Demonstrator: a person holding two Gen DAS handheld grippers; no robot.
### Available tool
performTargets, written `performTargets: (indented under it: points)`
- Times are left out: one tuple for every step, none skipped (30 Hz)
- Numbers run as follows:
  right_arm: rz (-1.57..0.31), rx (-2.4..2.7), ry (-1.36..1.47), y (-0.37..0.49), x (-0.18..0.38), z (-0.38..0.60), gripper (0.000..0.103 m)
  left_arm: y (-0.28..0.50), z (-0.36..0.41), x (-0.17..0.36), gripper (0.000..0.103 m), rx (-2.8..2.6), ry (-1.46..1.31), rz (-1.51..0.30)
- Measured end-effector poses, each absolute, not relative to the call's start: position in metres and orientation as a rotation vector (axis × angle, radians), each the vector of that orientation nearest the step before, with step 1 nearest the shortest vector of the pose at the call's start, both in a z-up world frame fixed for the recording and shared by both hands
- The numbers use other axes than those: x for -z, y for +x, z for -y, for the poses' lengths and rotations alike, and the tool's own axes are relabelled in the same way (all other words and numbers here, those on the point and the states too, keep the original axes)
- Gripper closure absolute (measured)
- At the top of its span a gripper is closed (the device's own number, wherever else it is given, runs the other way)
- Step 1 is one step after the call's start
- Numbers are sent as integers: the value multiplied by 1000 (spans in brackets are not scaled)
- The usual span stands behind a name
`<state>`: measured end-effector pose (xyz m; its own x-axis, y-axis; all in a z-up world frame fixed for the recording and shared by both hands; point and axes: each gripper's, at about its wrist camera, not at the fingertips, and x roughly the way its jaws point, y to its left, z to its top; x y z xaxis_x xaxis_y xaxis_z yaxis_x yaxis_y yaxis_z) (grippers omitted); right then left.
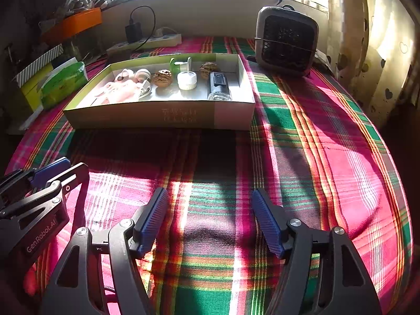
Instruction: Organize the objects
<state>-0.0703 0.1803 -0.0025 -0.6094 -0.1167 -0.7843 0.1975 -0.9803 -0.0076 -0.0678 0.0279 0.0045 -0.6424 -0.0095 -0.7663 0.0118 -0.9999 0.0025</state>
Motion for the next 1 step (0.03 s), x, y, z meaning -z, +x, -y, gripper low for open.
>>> performTargets:
  points:
    - [-139,2667,1290,-70,3,-180,35,-68,-28,-5,75,2837,1323,-5]
